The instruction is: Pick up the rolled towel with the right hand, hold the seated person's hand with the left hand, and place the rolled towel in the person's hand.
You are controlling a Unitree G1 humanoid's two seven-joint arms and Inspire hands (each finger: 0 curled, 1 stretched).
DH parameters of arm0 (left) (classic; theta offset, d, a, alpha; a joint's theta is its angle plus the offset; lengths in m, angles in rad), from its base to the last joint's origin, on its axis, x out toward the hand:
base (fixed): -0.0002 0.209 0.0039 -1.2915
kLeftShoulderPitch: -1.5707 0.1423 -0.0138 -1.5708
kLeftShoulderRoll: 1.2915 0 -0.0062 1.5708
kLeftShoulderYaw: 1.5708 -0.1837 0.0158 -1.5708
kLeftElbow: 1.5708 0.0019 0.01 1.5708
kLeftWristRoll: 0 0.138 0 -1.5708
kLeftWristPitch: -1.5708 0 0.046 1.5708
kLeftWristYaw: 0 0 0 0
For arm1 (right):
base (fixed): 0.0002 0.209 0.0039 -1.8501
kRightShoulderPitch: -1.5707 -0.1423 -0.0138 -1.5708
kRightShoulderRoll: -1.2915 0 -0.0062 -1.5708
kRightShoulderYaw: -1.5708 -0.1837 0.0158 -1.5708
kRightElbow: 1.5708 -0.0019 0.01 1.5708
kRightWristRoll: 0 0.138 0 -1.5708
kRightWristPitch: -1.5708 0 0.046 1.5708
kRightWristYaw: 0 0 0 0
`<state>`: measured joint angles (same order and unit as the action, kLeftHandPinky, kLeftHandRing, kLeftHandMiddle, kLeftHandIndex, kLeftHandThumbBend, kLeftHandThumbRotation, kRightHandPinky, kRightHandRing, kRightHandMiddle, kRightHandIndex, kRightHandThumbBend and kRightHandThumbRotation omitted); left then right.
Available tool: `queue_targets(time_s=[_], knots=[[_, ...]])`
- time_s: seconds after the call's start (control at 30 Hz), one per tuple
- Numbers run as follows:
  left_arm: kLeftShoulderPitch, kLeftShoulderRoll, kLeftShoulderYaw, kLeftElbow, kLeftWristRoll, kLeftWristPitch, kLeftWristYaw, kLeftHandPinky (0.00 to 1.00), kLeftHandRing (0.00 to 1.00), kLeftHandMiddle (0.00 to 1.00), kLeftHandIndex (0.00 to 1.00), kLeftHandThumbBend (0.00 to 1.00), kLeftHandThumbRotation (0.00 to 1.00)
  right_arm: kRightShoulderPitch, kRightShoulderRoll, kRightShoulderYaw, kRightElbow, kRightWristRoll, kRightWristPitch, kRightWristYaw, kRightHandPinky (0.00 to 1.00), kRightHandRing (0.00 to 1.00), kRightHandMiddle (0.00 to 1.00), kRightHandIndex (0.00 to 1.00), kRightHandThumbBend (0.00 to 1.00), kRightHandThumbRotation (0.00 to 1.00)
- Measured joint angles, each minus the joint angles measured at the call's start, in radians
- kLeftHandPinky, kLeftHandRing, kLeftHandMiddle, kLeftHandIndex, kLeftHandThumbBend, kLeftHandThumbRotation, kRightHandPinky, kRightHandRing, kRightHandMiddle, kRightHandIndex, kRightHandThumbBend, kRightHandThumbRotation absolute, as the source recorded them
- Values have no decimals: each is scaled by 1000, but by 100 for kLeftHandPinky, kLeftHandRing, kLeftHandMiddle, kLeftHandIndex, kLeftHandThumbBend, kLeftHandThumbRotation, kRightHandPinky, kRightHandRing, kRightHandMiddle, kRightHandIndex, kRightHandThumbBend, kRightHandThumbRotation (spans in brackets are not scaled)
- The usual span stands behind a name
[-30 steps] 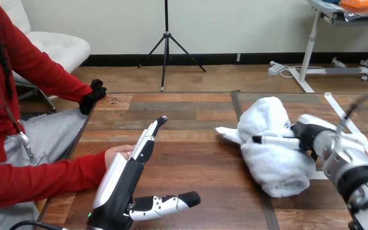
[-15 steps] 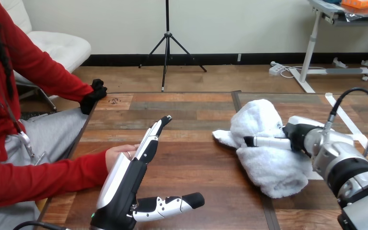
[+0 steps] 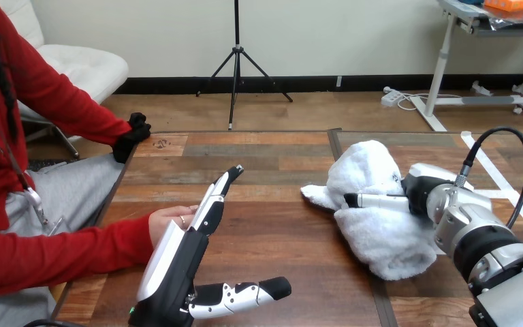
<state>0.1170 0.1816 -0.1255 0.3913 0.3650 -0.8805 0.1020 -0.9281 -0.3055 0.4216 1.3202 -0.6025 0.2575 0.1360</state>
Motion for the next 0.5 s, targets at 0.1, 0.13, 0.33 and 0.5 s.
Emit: queue_targets(time_s=[0.1, 0.13, 0.33, 0.5], knots=[[1, 0, 0, -2, 0, 0, 0, 98, 100, 98, 97, 100, 55, 0, 5, -17, 0, 23, 11, -23, 38, 67, 79, 90, 100, 50], [1, 0, 0, -3, 0, 0, 0, 98, 100, 98, 97, 100, 55, 1, 7, -23, 1, 29, 13, -29, 37, 64, 78, 89, 100, 47], [2, 0, 0, -8, 1, 3, 4, 97, 100, 98, 97, 100, 55, 2, 20, -37, 4, 47, 18, -65, 28, 43, 58, 77, 100, 23], [3, 0, 0, -12, 0, 5, 4, 97, 100, 98, 97, 100, 56, 8, 30, -45, 3, 56, 7, -106, 23, 34, 47, 67, 98, 10]])
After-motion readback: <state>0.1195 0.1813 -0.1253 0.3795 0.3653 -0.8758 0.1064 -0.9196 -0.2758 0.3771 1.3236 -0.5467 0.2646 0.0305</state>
